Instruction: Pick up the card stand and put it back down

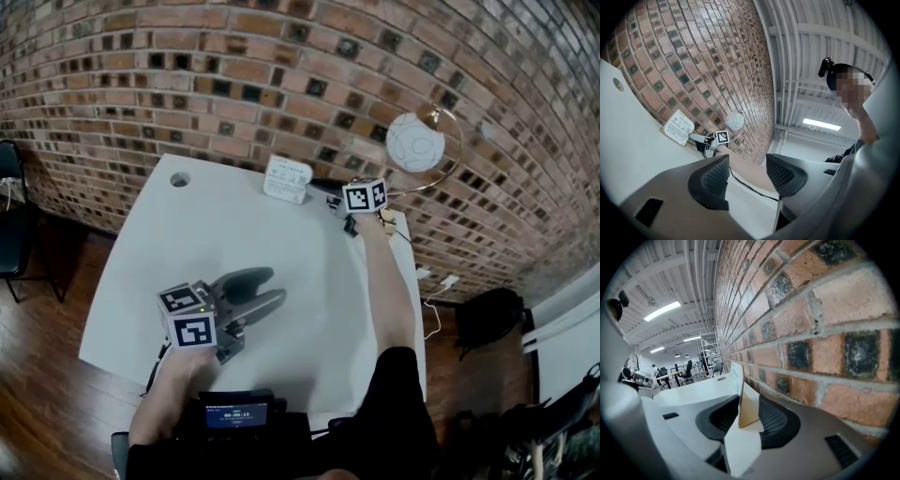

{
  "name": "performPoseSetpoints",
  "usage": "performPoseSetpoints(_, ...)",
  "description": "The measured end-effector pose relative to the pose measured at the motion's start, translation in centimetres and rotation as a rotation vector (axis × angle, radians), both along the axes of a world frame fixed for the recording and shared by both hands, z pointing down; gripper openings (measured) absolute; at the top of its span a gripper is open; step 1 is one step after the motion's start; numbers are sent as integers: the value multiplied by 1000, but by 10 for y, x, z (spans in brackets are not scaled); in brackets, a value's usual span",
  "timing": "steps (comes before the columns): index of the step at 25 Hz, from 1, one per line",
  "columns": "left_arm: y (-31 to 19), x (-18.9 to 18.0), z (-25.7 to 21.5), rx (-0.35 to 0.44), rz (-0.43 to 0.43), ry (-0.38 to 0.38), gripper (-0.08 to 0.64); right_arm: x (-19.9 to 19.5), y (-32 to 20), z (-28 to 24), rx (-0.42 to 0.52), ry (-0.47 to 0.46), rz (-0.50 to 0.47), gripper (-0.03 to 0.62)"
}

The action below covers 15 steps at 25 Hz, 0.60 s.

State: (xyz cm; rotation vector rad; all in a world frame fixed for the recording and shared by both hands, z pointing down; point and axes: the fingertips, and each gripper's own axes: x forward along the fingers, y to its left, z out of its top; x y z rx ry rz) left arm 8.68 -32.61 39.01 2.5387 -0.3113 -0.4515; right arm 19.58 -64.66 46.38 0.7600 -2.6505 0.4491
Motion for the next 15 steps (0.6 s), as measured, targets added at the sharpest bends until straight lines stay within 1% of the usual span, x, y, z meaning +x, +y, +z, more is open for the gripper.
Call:
performPoseSetpoints(5,1,0,-1,2,-1,2,241,-4,-3,-3,7,-2,-5,166)
performPoseSetpoints(7,1,0,-1,2,0,1,241,-6,-1,-2,-7,-23,-16,166)
performPoseSetpoints(11,0,-1,0,-9,4,8,241,0,2,-4,-20,-51,-8,167)
performPoseSetpoints(15,1,-3,-1,-24,11,20,241,0,21,-9,-57,-96,-2,167)
